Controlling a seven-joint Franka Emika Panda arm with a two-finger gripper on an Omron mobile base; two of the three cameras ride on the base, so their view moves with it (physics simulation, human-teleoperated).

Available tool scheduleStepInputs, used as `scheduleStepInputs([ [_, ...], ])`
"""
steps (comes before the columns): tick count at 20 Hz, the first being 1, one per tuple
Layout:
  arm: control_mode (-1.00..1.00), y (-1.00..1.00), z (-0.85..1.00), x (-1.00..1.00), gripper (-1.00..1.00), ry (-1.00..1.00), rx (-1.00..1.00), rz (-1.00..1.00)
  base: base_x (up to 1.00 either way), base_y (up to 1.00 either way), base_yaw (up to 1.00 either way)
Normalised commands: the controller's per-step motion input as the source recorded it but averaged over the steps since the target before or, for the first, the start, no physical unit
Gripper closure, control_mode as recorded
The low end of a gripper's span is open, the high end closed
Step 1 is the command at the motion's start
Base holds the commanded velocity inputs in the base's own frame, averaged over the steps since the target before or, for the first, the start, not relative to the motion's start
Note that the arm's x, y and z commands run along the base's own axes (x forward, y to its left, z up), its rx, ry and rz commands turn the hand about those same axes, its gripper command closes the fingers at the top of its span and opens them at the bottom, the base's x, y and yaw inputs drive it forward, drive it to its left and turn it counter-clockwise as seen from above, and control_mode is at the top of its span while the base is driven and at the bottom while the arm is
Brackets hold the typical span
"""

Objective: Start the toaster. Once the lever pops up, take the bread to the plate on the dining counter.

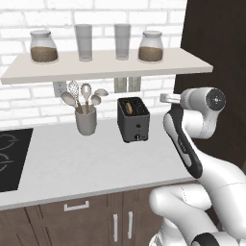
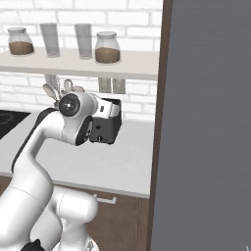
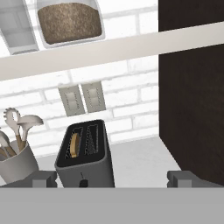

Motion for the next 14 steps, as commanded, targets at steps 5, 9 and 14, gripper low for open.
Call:
scheduleStepInputs([
  [5,-1.0,0.0,0.0,0.0,-1.0,0.0,0.0,0.0,0.0,0.0,0.0],
  [9,-1.0,0.0,0.0,0.0,-1.0,0.0,0.0,0.0,0.0,0.0,0.0],
  [14,-1.0,0.0,0.0,0.0,-1.0,0.0,0.0,0.0,0.0,0.0,0.0],
])
